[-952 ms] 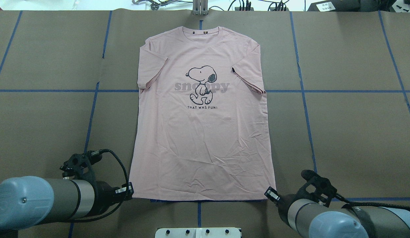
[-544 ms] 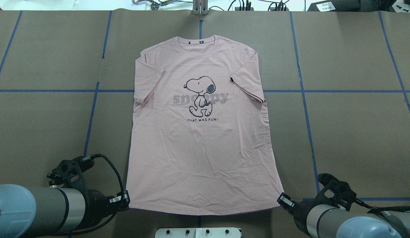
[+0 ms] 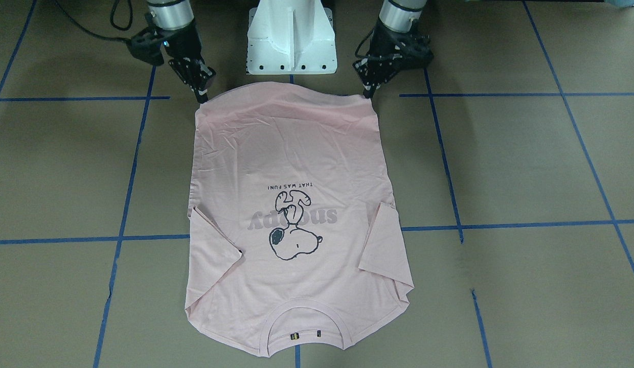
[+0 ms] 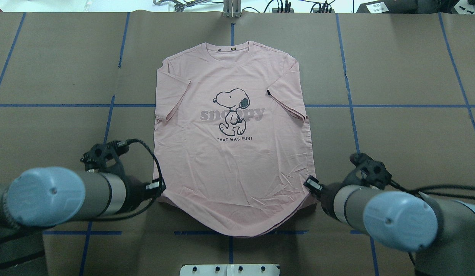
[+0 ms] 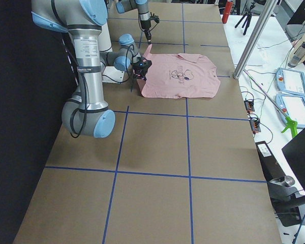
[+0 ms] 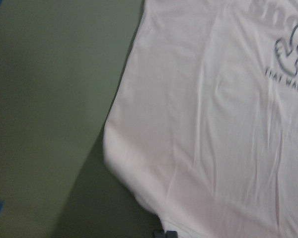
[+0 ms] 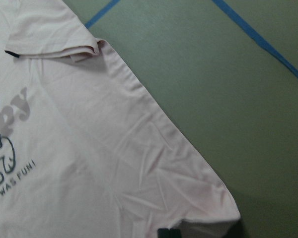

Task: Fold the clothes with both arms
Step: 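Carry the hem with both grippers up over the shirt to the collar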

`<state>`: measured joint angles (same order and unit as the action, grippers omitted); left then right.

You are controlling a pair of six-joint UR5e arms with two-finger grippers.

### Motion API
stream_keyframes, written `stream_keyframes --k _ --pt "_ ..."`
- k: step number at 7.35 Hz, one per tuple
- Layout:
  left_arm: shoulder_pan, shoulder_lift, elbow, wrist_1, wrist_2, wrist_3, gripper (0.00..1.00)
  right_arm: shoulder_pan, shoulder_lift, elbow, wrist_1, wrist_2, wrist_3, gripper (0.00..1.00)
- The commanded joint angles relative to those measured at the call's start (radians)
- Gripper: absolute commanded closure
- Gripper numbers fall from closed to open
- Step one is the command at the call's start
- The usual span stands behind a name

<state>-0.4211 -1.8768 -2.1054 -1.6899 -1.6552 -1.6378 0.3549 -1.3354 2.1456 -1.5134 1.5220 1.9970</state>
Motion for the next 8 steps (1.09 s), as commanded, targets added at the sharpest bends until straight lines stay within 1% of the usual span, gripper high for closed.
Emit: stream_keyframes --k 1,2,3,4,5,6,7,8 --pt "-0.174 -0.12 0.216 -0.004 -0.002 0.16 1.0 0.221 0.171 -0.241 0.001 0.078 -0.201 1.0" --pt "-0.23 -0.166 0.32 -0.052 0.0 0.197 1.0 0.302 0.249 -0.366 0.005 0.12 -0.289 1.0" --pt "-0.267 -0.186 0.417 -0.147 0.0 0.213 1.0 0.355 0.339 -0.51 0.01 0.135 -0.331 1.0" --pt "-0.298 -0.208 0.494 -0.213 0.015 0.228 1.0 0.383 0.416 -0.629 0.012 0.135 -0.358 1.0" --pt "-0.317 -0.253 0.583 -0.253 0.05 0.257 1.0 0.412 0.465 -0.727 0.036 0.138 -0.392 1.0" --pt "-0.329 -0.289 0.661 -0.299 0.058 0.263 1.0 0.429 0.496 -0.824 0.111 0.144 -0.412 1.0" --pt "-0.331 -0.32 0.727 -0.335 0.06 0.263 1.0 0.435 0.522 -0.887 0.145 0.144 -0.415 1.0" --pt "-0.331 -0.368 0.798 -0.343 0.096 0.265 1.0 0.435 0.545 -0.923 0.147 0.144 -0.417 1.0"
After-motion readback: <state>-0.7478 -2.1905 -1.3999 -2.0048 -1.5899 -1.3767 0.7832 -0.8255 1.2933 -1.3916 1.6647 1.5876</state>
